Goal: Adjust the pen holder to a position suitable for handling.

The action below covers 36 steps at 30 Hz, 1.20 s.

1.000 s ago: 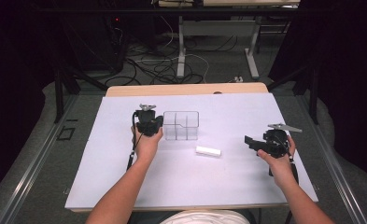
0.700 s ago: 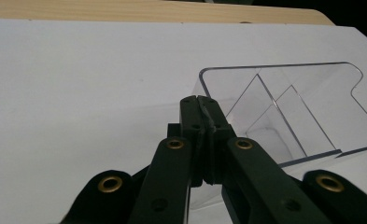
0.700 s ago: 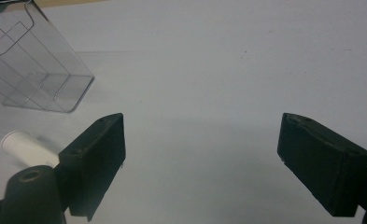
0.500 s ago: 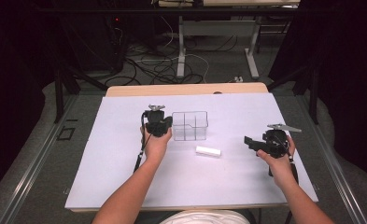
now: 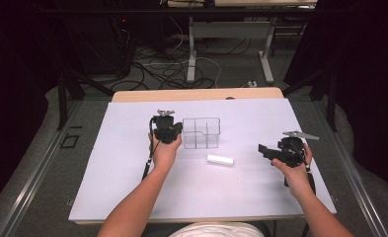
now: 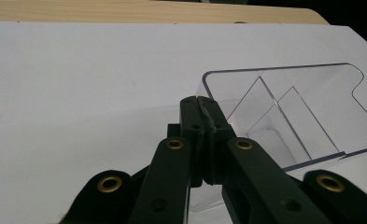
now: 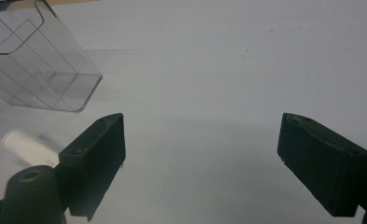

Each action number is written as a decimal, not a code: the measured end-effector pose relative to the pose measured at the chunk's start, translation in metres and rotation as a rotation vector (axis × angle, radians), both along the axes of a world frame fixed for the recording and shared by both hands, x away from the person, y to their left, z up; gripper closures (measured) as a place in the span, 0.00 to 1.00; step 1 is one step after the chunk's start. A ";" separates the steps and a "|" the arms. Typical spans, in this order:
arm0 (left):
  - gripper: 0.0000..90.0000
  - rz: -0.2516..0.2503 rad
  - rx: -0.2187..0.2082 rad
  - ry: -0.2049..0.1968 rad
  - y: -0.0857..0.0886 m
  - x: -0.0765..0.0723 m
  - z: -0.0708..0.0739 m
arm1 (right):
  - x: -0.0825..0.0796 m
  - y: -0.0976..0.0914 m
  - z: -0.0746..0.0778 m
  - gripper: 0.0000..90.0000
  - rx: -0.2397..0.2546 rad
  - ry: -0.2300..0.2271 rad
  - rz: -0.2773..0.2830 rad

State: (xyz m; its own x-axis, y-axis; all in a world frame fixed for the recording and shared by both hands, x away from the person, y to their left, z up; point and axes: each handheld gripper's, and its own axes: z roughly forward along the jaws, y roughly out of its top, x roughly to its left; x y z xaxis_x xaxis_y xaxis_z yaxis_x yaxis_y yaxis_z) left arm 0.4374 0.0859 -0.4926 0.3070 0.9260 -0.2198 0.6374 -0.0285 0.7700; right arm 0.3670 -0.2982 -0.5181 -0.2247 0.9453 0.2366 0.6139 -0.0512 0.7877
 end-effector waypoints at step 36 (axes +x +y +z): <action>0.39 -0.117 -0.085 -0.068 0.076 -0.040 0.012 | -0.001 0.011 -0.001 0.22 -0.075 -0.016 0.123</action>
